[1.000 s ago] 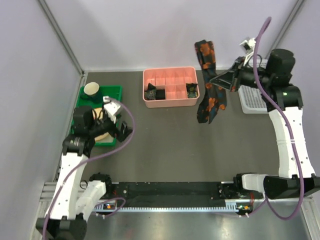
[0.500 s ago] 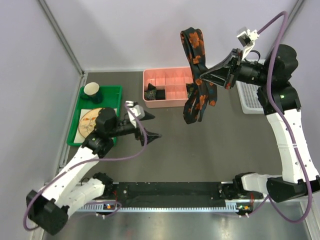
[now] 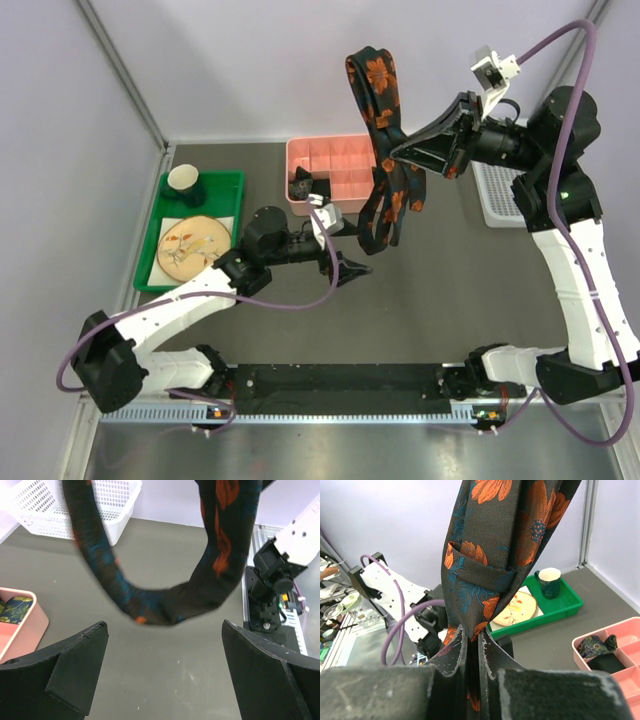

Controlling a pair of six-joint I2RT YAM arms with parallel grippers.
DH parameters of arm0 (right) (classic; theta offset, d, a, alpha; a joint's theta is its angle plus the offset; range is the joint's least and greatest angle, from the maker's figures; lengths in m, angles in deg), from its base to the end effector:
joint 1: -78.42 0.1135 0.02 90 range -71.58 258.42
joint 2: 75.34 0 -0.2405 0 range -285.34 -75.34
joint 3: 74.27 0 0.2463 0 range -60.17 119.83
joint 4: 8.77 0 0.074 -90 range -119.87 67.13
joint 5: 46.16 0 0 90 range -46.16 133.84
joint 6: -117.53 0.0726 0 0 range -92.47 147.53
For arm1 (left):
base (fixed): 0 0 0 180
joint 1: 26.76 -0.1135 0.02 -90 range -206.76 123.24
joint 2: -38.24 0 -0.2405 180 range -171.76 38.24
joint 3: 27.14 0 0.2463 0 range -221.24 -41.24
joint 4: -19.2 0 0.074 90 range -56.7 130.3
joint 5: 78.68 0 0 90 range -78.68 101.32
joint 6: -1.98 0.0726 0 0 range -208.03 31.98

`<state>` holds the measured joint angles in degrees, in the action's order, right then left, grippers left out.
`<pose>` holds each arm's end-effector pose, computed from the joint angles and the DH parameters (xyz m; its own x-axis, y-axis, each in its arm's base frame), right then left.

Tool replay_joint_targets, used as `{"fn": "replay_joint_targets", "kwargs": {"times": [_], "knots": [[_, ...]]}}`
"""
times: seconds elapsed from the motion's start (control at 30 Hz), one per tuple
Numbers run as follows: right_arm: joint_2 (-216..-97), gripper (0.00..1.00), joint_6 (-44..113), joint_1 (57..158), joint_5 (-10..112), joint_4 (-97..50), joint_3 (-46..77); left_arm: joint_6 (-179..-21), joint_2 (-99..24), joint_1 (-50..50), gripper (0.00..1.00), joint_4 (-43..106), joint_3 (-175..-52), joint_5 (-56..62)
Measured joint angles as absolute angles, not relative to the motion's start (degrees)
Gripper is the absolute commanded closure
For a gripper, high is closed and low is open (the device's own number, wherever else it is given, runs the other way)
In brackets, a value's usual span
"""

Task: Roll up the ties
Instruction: Place the tie at the center of the board.

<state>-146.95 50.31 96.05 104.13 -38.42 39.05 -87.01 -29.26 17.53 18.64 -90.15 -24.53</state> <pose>0.2054 0.1314 0.5286 -0.1880 0.1416 -0.9719 -0.9618 0.1738 0.2113 0.1894 -0.2441 0.3073 -0.0317 0.0509 -0.9982 0.9850 0.1713 -0.0225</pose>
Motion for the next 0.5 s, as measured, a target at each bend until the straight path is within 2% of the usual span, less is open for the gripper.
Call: {"fn": "replay_joint_targets", "kwargs": {"times": [0.2,0.33,0.37,0.43,0.47,0.5], "knots": [[-146.98,1.00,50.31,96.27,104.13,-38.36,39.12,-89.96,-32.78,21.03,0.02,13.81,-91.39,-18.28],[-146.28,1.00,50.29,96.29,104.06,-38.20,37.22,-91.45,-32.91,21.40,0.28,11.45,-91.55,-15.77],[-146.01,1.00,50.29,96.29,104.06,-38.23,36.45,-91.58,-32.91,21.40,0.39,11.21,-91.61,-15.44],[-145.75,1.00,50.29,96.31,104.04,-38.36,35.23,-91.60,-32.89,21.40,0.51,10.95,-91.74,-14.65],[-145.75,1.00,50.23,96.31,103.95,-38.40,34.90,-91.40,-32.85,21.40,0.67,11.01,-91.77,-14.37],[-145.75,1.00,50.12,96.31,103.91,-38.60,34.53,-91.25,-32.76,21.40,0.75,11.12,-91.77,-14.22]]}}
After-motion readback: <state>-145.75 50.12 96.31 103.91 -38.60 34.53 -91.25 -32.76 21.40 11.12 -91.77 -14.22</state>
